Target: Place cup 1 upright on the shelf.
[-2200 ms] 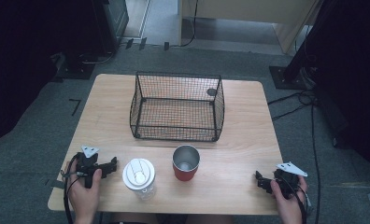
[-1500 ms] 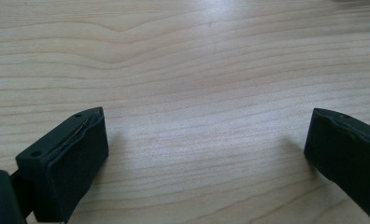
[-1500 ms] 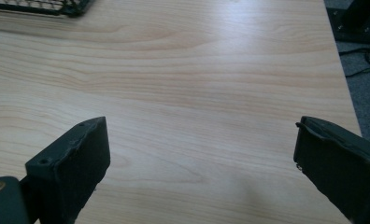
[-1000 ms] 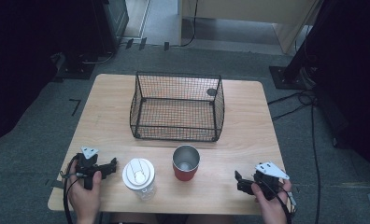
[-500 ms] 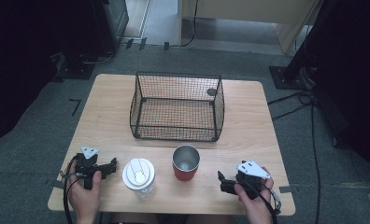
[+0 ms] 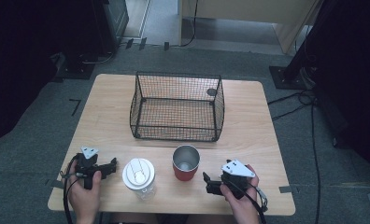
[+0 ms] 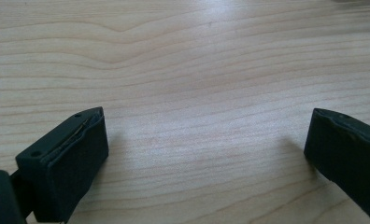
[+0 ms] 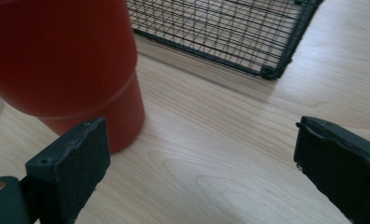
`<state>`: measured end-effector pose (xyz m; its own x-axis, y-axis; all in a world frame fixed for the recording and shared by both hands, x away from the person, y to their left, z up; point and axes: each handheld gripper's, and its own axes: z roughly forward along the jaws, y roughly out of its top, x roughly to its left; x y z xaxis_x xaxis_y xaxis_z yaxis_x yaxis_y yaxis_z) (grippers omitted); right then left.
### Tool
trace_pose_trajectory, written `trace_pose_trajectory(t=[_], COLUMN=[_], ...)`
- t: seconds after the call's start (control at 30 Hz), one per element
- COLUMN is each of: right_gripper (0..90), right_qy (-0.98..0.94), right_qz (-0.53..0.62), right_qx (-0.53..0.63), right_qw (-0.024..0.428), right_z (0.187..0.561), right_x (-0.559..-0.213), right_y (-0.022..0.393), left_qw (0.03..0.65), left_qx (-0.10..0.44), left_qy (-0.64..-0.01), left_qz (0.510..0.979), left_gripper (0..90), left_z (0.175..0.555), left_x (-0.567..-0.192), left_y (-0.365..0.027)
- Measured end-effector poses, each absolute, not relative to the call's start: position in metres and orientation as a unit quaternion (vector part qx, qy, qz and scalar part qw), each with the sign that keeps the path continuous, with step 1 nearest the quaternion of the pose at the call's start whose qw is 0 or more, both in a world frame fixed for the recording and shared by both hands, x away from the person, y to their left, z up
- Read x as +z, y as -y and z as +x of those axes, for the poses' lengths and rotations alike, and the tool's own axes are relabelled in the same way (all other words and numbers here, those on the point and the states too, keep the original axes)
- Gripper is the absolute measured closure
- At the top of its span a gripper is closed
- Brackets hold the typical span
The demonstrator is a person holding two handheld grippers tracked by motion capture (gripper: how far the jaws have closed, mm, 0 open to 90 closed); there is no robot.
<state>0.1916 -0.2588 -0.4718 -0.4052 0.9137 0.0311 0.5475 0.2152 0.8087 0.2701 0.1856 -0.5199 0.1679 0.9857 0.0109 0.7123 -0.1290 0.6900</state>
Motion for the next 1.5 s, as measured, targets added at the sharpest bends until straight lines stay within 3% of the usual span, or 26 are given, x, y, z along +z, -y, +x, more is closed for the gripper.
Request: trace_pose_trajectory(t=[0.93,1.5], right_gripper=[3.5,3.7], right_qy=[-0.758,-0.744], right_qz=[0.453,0.451], right_qx=[0.427,0.453], right_qw=[0.194,0.194], right_z=[0.194,0.204], right_x=[-0.474,-0.474], right_y=[0.211,0.187], left_qw=[0.281,0.281], left_qx=[0.244,0.244], left_qy=[-0.597,-0.597], left_qz=[0.711,0.711], left_gripper=[0.4,0.4], left_z=[0.270,0.270], left_x=[-0.520,-0.520], left_y=[-0.186,-0.186])
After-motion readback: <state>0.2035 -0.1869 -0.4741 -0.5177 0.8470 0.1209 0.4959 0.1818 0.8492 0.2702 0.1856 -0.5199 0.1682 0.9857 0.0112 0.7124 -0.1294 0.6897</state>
